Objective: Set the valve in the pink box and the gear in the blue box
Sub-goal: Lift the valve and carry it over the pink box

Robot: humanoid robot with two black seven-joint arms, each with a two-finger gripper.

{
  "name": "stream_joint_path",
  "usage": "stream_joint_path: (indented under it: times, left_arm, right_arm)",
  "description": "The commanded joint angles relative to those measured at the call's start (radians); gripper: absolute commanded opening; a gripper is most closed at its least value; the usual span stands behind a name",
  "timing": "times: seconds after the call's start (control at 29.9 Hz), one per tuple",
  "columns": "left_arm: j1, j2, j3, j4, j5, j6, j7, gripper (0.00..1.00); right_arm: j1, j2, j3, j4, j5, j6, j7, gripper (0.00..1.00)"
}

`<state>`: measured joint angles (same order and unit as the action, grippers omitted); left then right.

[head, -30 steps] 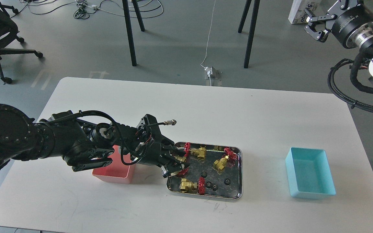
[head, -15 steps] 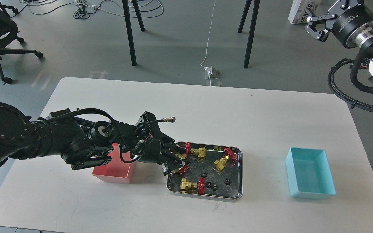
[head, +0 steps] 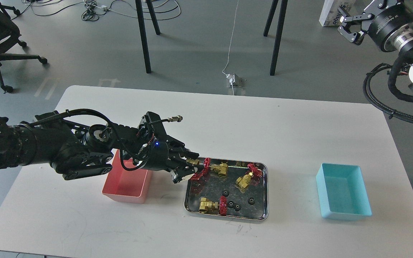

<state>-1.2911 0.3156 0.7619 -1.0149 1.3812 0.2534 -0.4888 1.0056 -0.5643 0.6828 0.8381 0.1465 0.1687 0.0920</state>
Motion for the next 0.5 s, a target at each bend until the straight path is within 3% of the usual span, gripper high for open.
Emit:
stream_joint_path:
  times: [0.0,0.2,0.47]
  left_arm:
    - [-0.036,0.048,-0.007,-0.054,0.001,0.0,0.0,0.3]
    - [-0.105,0.201,-0.021,-0.172,0.001,0.0,0.0,0.31]
    - [-0.117,0.345,-0.023,-0.228,0.021,0.003,0.0,0.31]
  right_arm:
    - [0.004,0.004,0.001,-0.002,0.001,0.0,0.0,1.0]
    - [0.079,0.006,0.026,0.012,0.002,-0.028,-0.009,1.0]
    - [0.243,0.023,-0.088,-0.04,0.001,-0.028,-0.011,1.0]
